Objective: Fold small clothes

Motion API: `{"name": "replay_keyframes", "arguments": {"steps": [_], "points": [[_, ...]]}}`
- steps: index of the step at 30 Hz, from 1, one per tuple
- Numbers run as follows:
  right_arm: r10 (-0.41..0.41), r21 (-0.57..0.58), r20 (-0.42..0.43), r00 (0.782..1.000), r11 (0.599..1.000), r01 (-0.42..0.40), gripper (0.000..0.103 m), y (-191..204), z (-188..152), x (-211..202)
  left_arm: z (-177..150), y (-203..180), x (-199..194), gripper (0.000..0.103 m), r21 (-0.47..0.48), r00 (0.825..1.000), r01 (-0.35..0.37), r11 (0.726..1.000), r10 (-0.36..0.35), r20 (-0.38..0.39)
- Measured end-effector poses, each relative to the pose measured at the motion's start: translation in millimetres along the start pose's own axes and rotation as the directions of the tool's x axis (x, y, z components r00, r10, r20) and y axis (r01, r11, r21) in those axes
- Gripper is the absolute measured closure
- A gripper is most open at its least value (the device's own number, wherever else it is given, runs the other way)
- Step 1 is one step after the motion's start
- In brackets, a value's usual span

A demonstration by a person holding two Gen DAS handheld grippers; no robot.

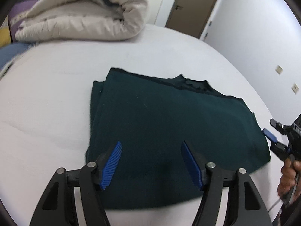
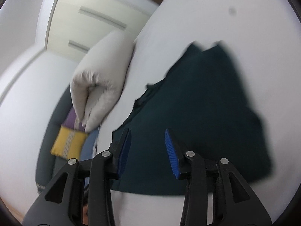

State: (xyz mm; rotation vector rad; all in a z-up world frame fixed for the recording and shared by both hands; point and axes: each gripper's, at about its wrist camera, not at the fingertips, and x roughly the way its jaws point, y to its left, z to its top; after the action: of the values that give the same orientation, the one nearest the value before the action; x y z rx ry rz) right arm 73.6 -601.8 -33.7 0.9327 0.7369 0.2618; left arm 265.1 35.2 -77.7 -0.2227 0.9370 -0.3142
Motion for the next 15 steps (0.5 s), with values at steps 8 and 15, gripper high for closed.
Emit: {"name": "replay_keyframes", "arguments": {"steps": [8,15], "points": [[-0.072,0.038,-0.056,0.996,0.997,0.074,0.065,-20,27,55,8,3,41,0.034,0.037,0.999,-0.049,0.998,0.049,-0.02],[-0.056,0.128,0.101,0.993,0.991,0.042,0.067,-74,47,-10,2,12,39,0.033,0.036,1.0,0.002,0.999,-0.003,0.012]]}}
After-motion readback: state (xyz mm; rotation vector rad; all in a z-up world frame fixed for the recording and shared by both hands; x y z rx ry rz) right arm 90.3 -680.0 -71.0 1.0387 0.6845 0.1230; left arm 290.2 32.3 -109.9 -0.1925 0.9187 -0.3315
